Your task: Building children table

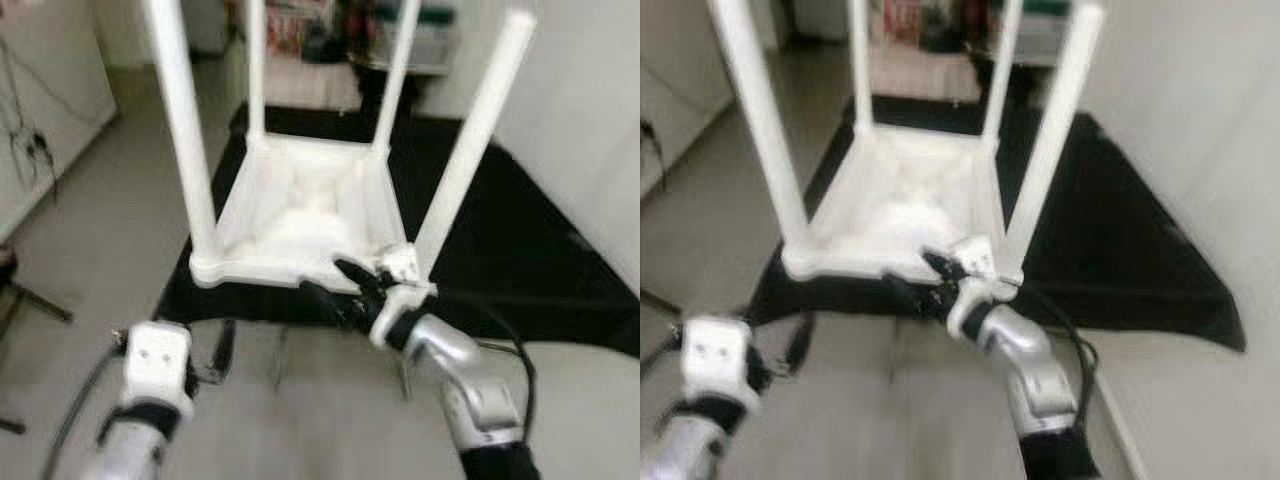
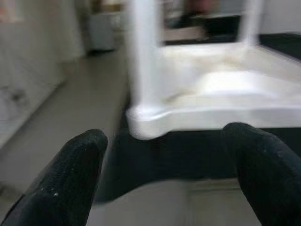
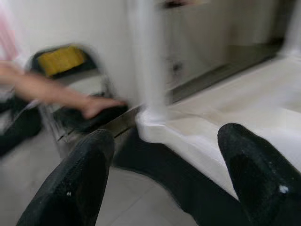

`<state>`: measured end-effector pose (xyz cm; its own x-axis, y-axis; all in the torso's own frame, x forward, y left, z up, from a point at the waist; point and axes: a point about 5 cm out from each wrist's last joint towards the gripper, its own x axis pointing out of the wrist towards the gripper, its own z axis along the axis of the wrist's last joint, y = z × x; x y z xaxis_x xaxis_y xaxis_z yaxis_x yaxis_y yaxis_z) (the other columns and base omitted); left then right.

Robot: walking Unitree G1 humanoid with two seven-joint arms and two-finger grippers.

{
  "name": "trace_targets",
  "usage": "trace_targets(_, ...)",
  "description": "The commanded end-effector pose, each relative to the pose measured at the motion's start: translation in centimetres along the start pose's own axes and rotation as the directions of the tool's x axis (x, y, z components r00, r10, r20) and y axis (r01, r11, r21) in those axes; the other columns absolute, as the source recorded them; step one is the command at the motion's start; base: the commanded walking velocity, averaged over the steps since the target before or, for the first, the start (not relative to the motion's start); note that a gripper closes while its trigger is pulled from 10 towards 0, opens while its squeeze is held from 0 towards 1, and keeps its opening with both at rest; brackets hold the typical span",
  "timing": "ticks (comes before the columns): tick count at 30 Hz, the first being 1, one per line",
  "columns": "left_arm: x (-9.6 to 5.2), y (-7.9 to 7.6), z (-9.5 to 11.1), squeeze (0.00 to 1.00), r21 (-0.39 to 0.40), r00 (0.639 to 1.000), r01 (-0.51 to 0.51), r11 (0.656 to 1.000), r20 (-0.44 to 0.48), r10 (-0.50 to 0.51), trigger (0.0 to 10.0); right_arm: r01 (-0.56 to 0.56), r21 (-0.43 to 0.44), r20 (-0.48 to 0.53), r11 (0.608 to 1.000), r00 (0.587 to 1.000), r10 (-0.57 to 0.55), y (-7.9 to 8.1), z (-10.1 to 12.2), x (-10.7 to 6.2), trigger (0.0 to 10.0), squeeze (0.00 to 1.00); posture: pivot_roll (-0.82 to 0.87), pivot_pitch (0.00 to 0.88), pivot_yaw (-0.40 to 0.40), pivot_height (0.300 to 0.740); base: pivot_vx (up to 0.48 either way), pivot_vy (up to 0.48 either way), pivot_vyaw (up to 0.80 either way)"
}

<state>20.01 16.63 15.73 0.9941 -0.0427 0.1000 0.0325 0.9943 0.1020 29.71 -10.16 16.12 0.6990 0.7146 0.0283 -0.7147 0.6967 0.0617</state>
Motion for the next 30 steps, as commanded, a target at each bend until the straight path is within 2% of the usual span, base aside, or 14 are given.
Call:
trace_targets(1, 0.3, -0.1, -0.3, 0.0, 0.003, 0.999, 0.027, 1.0, -0.017, -0.027, 10.0, -0.085, -0.005, -0.035, 0.996, 0.996, 0.085, 0.9, -0.4, 0.1, 10.0, 0.0, -0.02, 0.044, -0.081, 0.74, 0.36, 0.0, 0.0)
trace_targets(3, 0.4, -0.3, -0.2, 0.0, 0.003, 0.999, 0.051, 0.999, -0.01, -0.051, 10.0, -0.113, -0.051, -0.115, 0.992, 0.988, 0.106, 1.3, -1.0, 0.1, 10.0, 0.0, -0.02, 0.044, -0.081, 0.74, 0.362, 0.0, 0.0)
trace_targets(4, 0.4, -0.3, -0.2, 0.0, 0.003, 0.999, 0.051, 0.999, -0.01, -0.051, 10.0, -0.113, -0.051, -0.115, 0.992, 0.988, 0.106, 1.3, -1.0, 0.1, 10.0, 0.0, -0.02, 0.044, -0.081, 0.74, 0.364, 0.0, 0.0)
trace_targets(6, 0.4, -0.7, -0.1, 0.0, 0.009, 0.997, 0.082, 0.997, -0.008, -0.082, 10.0, -0.239, 0.009, -0.086, 0.971, 0.967, 0.239, 1.9, -0.7, -0.6, 10.0, 0.0, -0.02, 0.044, -0.081, 0.74, 0.362, 0.0, 0.0)
trace_targets(8, 0.4, -0.8, -0.1, 0.0, 0.009, 0.996, 0.089, 0.996, -0.008, -0.089, 10.0, -0.268, 0.024, -0.077, 0.963, 0.96, 0.269, 2.0, -0.6, -0.8, 10.0, 0.0, -0.02, 0.044, -0.081, 0.74, 0.358, 0.0, 0.0)
trace_targets(14, 0.6, -0.9, -0.3, 0.0, -0.006, 0.993, 0.115, 0.993, -0.008, -0.116, 10.0, -0.259, 0.04, -0.089, 0.965, 0.961, 0.262, 1.5, -0.8, -1.1, 10.0, 0.0, -0.03, 0.047, -0.08, 0.74, 0.23, 0.0, 0.0)
trace_targets(18, 0.6, -1.3, -0.4, 0.0, 0.005, 0.984, 0.18, 0.984, -0.019, -0.18, 10.0, -0.341, 0.03, -0.151, 0.939, 0.928, 0.342, 0.5, -1.0, -2.5, 10.0, 0.0, -0.02, 0.047, -0.077, 0.74, 0.0, 0.0, 0.0)
trace_targets(19, 0.4, -1.6, -0.3, 0.0, -0.003, 0.976, 0.219, 0.976, -0.023, -0.219, 10.0, -0.384, 0.044, -0.168, 0.922, 0.907, 0.386, 0.3, -1.0, -3.1, 10.0, 0.0, -0.02, 0.047, -0.077, 0.74, 0.0, 0.0, 0.0)
trace_targets(20, -0.1, -2.4, -0.3, 0.0, -0.023, 0.948, 0.315, 0.949, -0.032, -0.316, 10.0, -0.455, 0.074, -0.183, 0.887, 0.868, 0.461, 0.1, -0.6, -4.1, 10.0, 0.0, -0.02, 0.047, -0.073, 0.74, 0.0, 0.0, 0.0)
trace_targets(23, -0.5, -3.0, -0.3, 0.0, -0.038, 0.923, 0.381, 0.924, -0.039, -0.382, 10.0, -0.502, 0.096, -0.19, 0.859, 0.838, 0.511, 0.0, -0.3, -4.8, 10.0, 0.0, -0.02, 0.047, -0.073, 0.74, 0.0, 0.0, 0.0)
trace_targets(25, -1.9, -4.2, -0.6, 0.0, -0.085, 0.848, 0.522, 0.849, -0.062, -0.527, 10.0, -0.573, 0.151, -0.215, 0.806, 0.776, 0.592, -0.6, 0.4, -6.4, 10.0, 0.0, -0.02, 0.048, -0.075, 0.74, 0.0, 0.0, 0.0)
trace_targets(26, -2.3, -4.5, -0.7, 0.0, -0.102, 0.825, 0.554, 0.826, -0.069, -0.561, 10.0, -0.59, 0.166, -0.237, 0.79, 0.754, 0.613, -0.7, 0.5, -7.0, 10.0, 0.0, -0.02, 0.048, -0.075, 0.74, 0.0, 0.0, 0.0)
trace_targets(28, -2.9, -4.8, -0.8, 0.0, -0.131, 0.797, 0.588, 0.798, -0.074, -0.6, 10.0, -0.606, 0.185, -0.285, 0.774, 0.72, 0.632, -0.9, 0.3, -7.8, 10.0, 0.0, -0.02, 0.05, -0.074, 0.74, 0.0, 0.0, 0.0)
trace_targets(30, -3.2, -4.8, -0.8, 0.0, -0.144, 0.787, 0.599, 0.788, -0.076, -0.612, 10.0, -0.603, 0.19, -0.313, 0.775, 0.71, 0.63, -1.1, 0.1, -8.1, 10.0, 0.0, -0.02, 0.054, -0.073, 0.74, 0.0, 0.0, 0.0)
